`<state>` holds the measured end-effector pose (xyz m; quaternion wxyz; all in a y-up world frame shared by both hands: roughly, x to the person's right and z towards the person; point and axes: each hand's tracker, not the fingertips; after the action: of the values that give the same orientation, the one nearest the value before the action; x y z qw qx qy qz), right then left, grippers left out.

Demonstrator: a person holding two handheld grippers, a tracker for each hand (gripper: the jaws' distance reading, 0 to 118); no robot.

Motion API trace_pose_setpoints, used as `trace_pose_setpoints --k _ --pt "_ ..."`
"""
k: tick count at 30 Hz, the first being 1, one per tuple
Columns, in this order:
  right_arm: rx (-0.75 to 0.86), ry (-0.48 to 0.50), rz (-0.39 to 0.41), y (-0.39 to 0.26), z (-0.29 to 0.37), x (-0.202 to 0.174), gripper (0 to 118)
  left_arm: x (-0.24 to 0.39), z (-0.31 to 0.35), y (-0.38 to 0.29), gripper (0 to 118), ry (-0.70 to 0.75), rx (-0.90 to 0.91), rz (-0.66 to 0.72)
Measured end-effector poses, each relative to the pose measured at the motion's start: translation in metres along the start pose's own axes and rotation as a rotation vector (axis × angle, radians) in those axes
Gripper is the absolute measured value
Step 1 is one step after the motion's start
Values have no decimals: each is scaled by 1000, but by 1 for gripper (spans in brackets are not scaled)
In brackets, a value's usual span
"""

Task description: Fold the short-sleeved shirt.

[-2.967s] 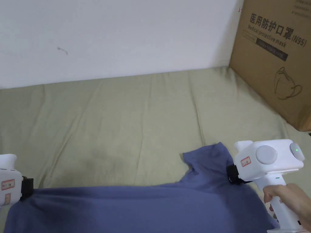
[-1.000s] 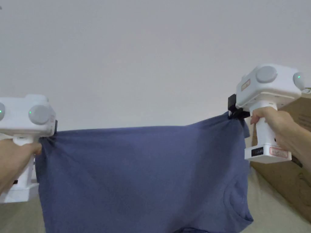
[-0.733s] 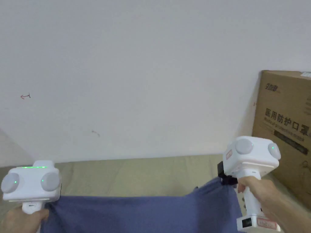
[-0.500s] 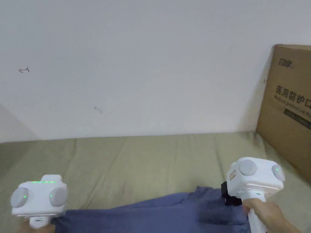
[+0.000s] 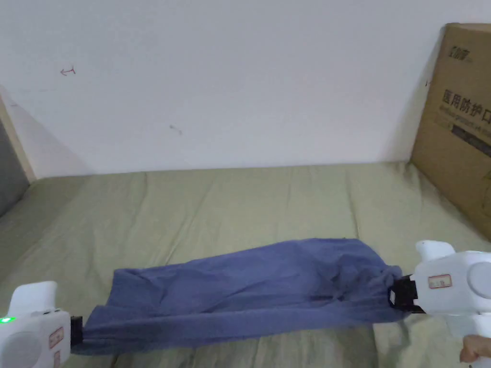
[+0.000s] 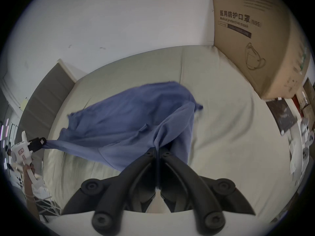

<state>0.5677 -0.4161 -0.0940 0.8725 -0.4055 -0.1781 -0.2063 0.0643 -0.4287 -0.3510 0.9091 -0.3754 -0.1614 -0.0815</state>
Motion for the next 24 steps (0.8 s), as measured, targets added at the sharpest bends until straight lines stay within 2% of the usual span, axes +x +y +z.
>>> trace_pose_setpoints --k 2,6,8,12,14,18,19,21,22,23,24 --pt "-29 8 1 -46 30 -6 3 -12 35 -34 2 -30 -10 9" --pt "-61 16 15 -139 84 -10 3 -17 85 -105 2 -14 -50 -100" --pt "-83 -22 -9 -181 105 -12 3 -21 103 -136 2 14 -66 -126" --pt "-92 22 -96 -252 141 -15 3 -37 134 -187 2 27 -100 -153" --pt "-120 3 -61 -282 152 -18 3 -49 145 -208 2 40 -111 -161" --pt "-159 -2 -59 -319 159 -23 3 -70 158 -240 4 17 -136 -55" --pt "-161 -3 -51 -324 158 -25 3 -67 165 -245 11 17 -129 -37" --pt "-153 -23 -24 -325 153 -25 3 -69 168 -253 15 15 -128 -21" --pt "-152 -47 -28 -324 152 -27 4 -69 169 -255 26 29 -133 -6" --pt "-143 -55 -39 -323 153 -28 10 -72 168 -256 47 37 -145 1" --pt "-127 -62 -37 -322 155 -29 24 -75 173 -258 63 15 -128 45"
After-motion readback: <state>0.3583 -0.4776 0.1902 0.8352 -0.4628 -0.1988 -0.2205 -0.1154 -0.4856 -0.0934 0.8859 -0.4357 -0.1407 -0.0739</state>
